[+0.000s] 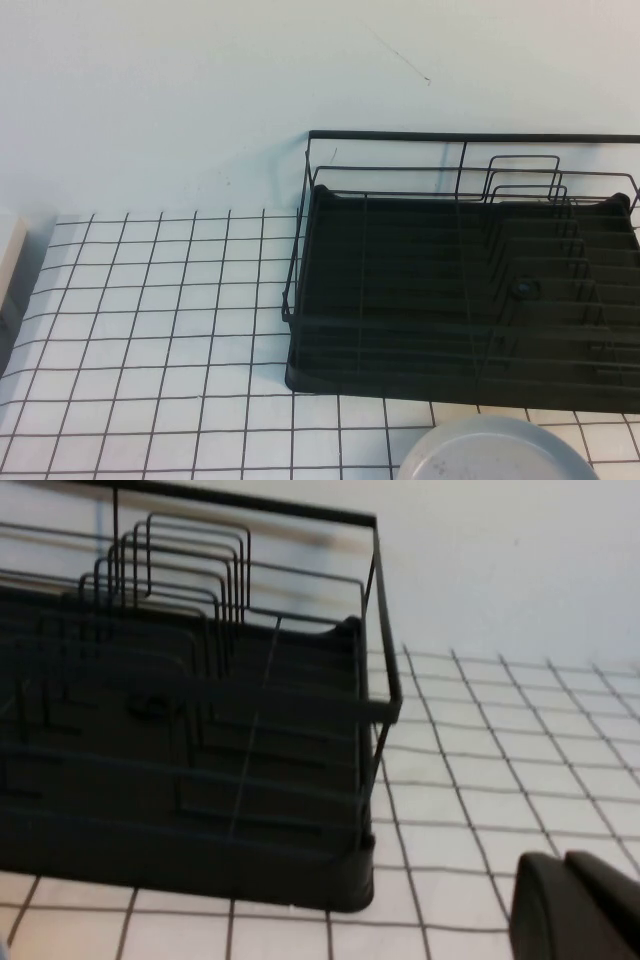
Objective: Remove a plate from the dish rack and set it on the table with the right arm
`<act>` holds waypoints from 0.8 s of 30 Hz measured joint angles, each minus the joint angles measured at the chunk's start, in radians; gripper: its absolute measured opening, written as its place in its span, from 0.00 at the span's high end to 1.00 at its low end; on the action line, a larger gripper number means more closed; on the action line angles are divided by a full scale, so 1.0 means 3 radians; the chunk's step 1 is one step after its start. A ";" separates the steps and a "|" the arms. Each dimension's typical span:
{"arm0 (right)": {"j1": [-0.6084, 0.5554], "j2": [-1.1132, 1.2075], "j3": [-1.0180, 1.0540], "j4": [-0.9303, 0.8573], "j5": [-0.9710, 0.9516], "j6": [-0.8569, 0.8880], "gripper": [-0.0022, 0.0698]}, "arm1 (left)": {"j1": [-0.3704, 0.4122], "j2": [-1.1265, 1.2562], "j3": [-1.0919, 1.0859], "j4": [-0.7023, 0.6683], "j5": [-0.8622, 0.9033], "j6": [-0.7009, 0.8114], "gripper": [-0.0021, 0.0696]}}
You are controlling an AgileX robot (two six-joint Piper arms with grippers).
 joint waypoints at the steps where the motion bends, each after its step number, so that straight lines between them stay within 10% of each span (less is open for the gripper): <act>1: 0.0000 -0.0008 0.0039 0.0000 0.0008 0.0023 0.97 | 0.0000 0.0000 0.0000 0.0000 0.0000 0.0000 0.98; 24: -0.0002 -0.0242 0.0063 0.0107 0.0538 0.0157 0.97 | 0.0000 0.0000 0.0000 0.0000 0.0000 0.0000 0.98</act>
